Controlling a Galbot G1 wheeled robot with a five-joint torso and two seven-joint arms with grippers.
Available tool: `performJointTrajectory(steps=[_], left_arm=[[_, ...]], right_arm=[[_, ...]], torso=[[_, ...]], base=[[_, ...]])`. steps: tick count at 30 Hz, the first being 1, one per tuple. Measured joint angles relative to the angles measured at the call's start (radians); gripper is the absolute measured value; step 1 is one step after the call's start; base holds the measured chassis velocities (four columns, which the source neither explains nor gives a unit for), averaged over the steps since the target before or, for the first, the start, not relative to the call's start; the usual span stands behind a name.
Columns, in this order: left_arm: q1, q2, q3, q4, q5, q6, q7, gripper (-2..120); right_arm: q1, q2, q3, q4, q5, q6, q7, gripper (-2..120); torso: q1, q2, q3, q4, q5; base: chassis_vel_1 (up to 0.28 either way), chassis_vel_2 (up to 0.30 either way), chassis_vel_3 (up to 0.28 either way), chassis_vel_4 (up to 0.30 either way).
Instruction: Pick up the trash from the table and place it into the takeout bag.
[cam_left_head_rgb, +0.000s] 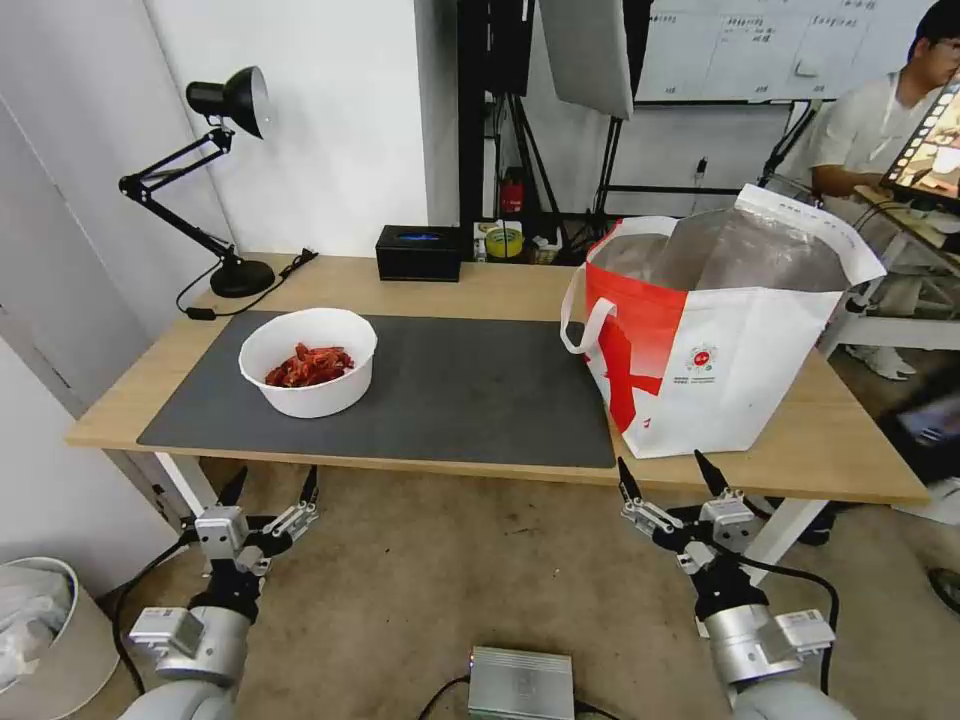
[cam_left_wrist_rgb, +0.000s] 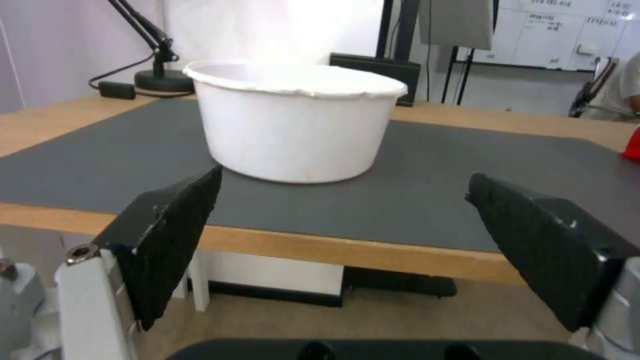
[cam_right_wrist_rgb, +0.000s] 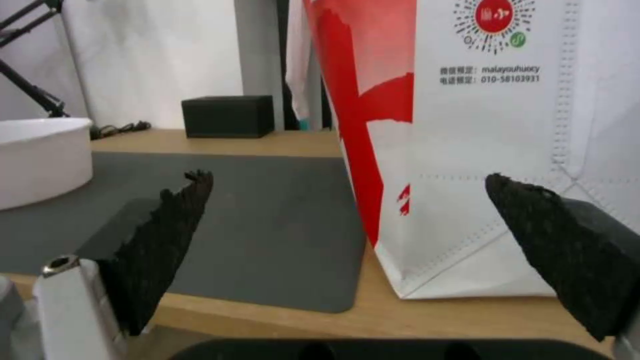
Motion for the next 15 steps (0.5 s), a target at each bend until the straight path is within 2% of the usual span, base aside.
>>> performJointTrajectory(steps=[10,14,15], left_arm=[[-0.006,0.020,0.002,-0.002,-0.003,0.010,0.000,100],[-0.027,0.091,-0.011,-0.030,-0.073,0.059,-0.028,100],[-0.027,0.091,-0.011,-0.030,-0.073,0.059,-0.028,100]], right_arm=[[0.002,-0.001,0.000,-0.002,-0.002,0.000,0.000,100],[0.002,-0.002,0.000,-0.002,-0.001,0.000,0.000,100],[0.002,-0.002,0.000,-0.002,-0.001,0.000,0.000,100]], torso=[[0.000,0.000,0.000,0.0000,-0.0001],[0.000,0.000,0.000,-0.0001,-0.0002],[0.000,0.000,0.000,-0.0001,-0.0002]], base=[[0.000,0.000,0.000,0.000],[0.000,0.000,0.000,0.000],[0.000,0.000,0.000,0.000]])
